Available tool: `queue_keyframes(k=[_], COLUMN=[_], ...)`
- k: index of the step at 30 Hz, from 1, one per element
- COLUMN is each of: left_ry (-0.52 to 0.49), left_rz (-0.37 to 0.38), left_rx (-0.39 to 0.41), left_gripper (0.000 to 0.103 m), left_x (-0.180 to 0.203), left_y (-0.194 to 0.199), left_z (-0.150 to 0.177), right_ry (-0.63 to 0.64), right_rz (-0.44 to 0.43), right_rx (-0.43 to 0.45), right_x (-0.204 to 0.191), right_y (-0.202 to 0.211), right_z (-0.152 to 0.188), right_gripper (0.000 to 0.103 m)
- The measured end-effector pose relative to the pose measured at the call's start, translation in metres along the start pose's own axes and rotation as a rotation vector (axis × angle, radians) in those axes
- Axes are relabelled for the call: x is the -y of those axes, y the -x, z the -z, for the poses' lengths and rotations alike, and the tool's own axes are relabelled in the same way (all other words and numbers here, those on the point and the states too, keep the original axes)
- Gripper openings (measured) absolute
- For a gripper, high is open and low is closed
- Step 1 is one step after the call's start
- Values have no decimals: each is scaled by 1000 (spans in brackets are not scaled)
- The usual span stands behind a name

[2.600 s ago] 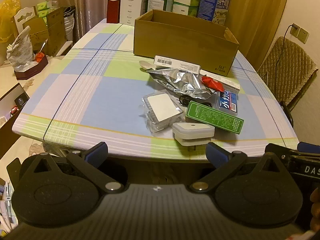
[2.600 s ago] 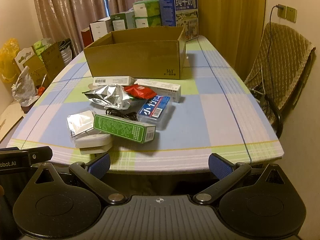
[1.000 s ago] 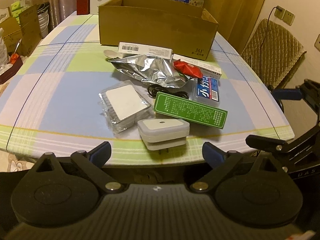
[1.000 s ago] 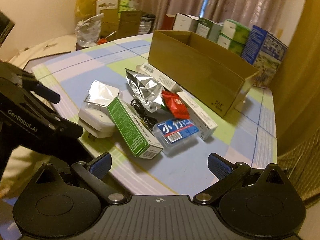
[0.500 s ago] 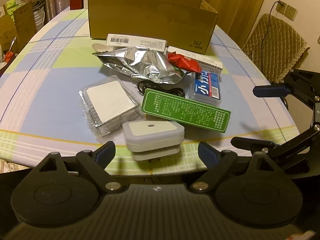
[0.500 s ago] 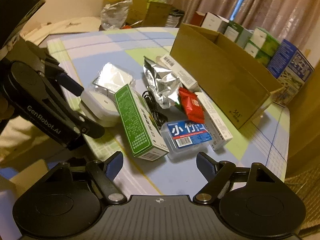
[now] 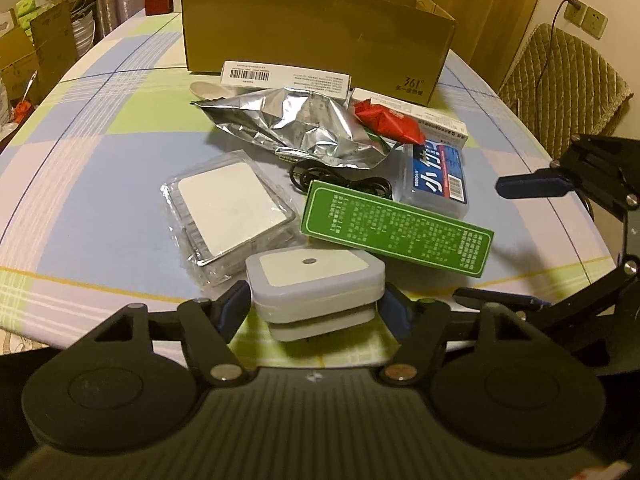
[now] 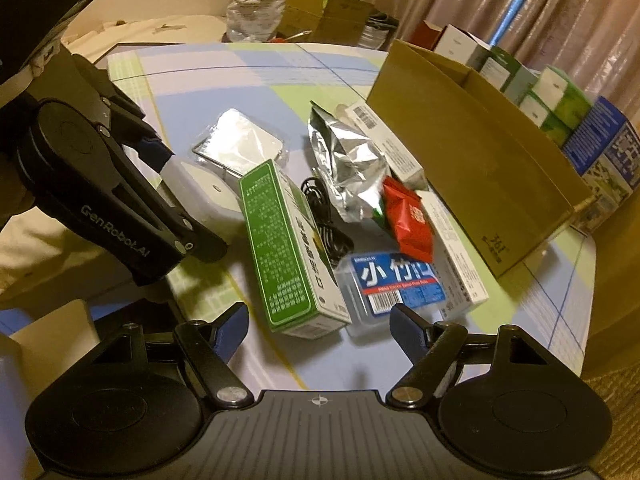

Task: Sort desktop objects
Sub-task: 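Grasp the white night light with the left tool while the right tool grasps the green box, then lift and carry the night light and green box toward the cardboard box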

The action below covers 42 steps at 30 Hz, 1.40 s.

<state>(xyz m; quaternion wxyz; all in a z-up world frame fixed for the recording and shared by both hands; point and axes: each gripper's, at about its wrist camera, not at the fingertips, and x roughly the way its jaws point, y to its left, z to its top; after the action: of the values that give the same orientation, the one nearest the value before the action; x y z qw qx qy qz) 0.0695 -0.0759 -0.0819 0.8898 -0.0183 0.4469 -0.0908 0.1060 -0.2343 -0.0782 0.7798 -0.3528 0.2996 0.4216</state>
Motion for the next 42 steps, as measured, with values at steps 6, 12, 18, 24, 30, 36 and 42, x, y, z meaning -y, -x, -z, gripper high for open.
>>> queue_keyframes(k=[6,12,18,24,30,36,42], left_ry=[-37,-58,-74,-55,-49,-40,-53], left_rz=[20,31,21,19,22,24,2], left_rx=[-1,4,27,36,38,37,48], left_gripper=[62,63,69,71,72,79,81], left_x=[-5,-7,-4,-5,-3,1,6], left_y=[0,0,1,-1,-4,-7,-12], left_z=[0,0,0,0,-3,-5,-5], right_ry=[78,136,128,46,-17,-32,-48], right_rz=[5,7,2,-30,-31,-31,-36], right_rx=[-16,-16,-18,-26,-27,-23,-18], right_x=[-6,-11,-8,-1,5,6,9], right_y=[-14,-27,-34,-29,-22,-21,-21], right_z=[-6,-11,-15,-16,-9,-5,-3], right_gripper=[63,51,28,28,28,28,28])
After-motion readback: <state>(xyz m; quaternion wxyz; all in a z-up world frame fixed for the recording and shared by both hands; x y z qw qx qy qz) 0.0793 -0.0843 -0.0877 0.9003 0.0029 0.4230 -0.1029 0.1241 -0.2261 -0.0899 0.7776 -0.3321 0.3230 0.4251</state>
